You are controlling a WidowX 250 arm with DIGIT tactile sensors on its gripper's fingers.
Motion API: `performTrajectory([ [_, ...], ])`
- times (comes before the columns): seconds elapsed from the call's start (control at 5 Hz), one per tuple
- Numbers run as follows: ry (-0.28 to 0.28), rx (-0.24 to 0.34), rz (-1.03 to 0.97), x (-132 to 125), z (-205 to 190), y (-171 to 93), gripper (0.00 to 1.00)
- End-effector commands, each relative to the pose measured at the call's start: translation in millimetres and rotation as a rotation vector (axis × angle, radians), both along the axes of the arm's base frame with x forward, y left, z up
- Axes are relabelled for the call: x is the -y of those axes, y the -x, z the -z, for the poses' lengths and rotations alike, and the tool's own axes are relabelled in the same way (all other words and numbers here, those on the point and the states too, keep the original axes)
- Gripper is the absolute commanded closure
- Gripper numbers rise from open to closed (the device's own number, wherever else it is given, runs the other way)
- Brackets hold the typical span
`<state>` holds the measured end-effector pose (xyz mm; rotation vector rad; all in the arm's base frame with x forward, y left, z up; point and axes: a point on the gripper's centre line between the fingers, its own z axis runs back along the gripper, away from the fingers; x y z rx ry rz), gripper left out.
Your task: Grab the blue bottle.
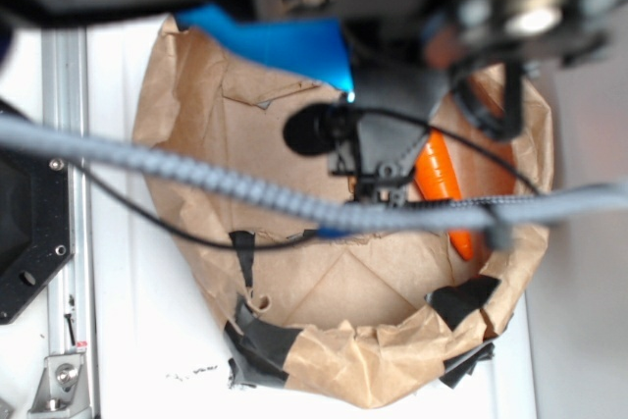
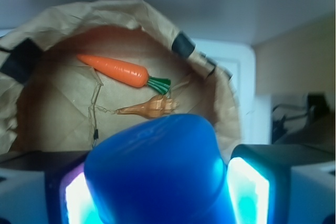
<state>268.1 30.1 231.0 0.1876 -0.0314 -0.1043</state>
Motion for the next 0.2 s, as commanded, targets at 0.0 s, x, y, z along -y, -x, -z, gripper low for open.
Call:
performTrajectory([
  [0.0, -0.002, 0.077, -0.143, -0.3, -17.3, 15.7, 1.0],
])
